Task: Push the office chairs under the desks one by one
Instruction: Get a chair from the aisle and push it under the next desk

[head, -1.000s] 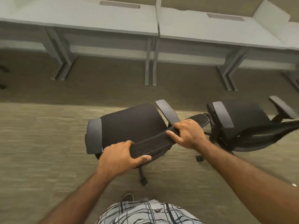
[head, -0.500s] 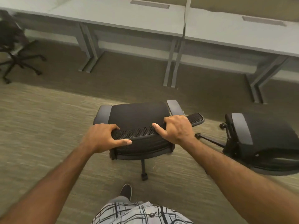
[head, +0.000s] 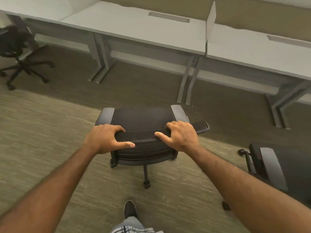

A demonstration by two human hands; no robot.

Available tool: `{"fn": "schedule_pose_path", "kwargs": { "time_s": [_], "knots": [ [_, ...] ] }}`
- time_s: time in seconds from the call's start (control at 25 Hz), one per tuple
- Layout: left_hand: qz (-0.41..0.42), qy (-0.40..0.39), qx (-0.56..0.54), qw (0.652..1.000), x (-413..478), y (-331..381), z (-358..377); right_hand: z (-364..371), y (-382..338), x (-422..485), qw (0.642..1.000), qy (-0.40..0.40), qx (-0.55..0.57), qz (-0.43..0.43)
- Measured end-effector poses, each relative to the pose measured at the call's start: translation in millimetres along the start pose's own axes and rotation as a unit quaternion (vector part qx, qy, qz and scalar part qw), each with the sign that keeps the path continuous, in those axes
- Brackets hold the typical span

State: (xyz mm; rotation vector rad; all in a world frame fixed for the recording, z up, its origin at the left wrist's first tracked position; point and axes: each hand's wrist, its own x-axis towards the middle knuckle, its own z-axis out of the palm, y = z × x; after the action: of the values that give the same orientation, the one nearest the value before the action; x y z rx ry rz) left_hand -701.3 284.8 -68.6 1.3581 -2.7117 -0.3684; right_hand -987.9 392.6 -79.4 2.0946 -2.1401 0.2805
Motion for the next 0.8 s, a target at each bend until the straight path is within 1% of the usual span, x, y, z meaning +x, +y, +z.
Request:
{"fn": "schedule_pose_path", "kwargs": {
  "time_s": [0.12, 0.2, 0.28, 0.32, 0.44, 0.52, 0.64, 0.8],
  "knots": [
    [-0.004, -0.013, -0.004, 1.000, 41, -32, -12, 7, 3, 53, 0.998, -0.049, 0.031, -0.039],
    [-0.002, -0.028, -0.006, 1.000, 68, -54, -21, 7, 13, 91, 0.988, -0.120, 0.059, -0.083],
    [0.000, -0.034, -0.009, 0.999, 96, -73, -29, 5, 32, 127, 0.977, -0.183, 0.049, -0.092],
    [0.002, -0.032, -0.009, 0.999, 110, -82, -32, 6, 41, 144, 0.979, -0.186, 0.029, -0.083],
    [0.005, -0.016, -0.001, 1.000, 145, -112, -35, 21, 52, 183, 0.988, -0.138, -0.005, -0.068],
    [0.005, -0.001, -0.004, 1.000, 166, -131, -37, 31, 48, 210, 0.989, -0.127, -0.002, -0.073],
    [-0.007, 0.002, -0.013, 1.000, 209, -164, -45, 46, 48, 266, 0.991, -0.114, 0.002, -0.068],
    [-0.033, 0.003, 0.010, 0.999, 256, -202, -54, 68, 46, 330, 0.991, -0.105, 0.014, -0.076]
  ]
}}
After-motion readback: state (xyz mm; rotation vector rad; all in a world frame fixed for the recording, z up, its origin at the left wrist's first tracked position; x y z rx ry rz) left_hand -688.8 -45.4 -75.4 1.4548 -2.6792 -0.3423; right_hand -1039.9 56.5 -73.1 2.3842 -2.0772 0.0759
